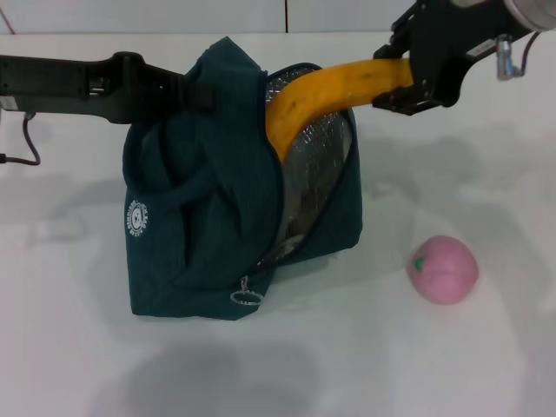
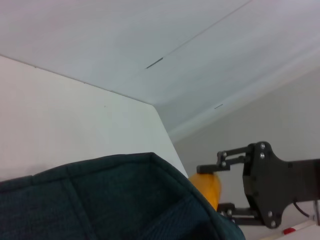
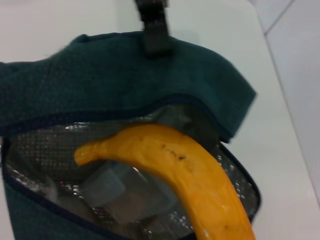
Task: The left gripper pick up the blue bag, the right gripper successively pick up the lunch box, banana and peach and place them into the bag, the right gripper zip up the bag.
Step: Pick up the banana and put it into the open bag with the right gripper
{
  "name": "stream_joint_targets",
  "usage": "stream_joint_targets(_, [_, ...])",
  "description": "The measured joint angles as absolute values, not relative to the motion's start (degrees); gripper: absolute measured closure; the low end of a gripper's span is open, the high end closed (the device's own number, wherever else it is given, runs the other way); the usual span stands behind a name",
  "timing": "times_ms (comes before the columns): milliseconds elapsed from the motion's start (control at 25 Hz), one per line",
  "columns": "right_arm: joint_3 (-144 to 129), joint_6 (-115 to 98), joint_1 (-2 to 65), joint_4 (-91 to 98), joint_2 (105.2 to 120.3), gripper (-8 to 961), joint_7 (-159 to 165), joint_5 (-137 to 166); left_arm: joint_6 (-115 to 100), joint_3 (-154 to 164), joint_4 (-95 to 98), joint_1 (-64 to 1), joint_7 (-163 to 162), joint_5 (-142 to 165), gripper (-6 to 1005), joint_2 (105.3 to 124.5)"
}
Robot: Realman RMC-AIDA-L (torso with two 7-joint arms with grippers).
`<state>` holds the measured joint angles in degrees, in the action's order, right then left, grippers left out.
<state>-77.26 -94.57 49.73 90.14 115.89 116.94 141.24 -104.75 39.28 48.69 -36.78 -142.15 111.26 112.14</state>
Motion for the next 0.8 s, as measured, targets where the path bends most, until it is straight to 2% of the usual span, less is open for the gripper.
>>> stream_joint_targets(800, [-90.06, -90.58, 50.69, 91.5, 115.99, 498, 115.94, 134.92, -104.51, 39.28, 48.69, -37.18, -142.36, 111.28, 961, 112.14])
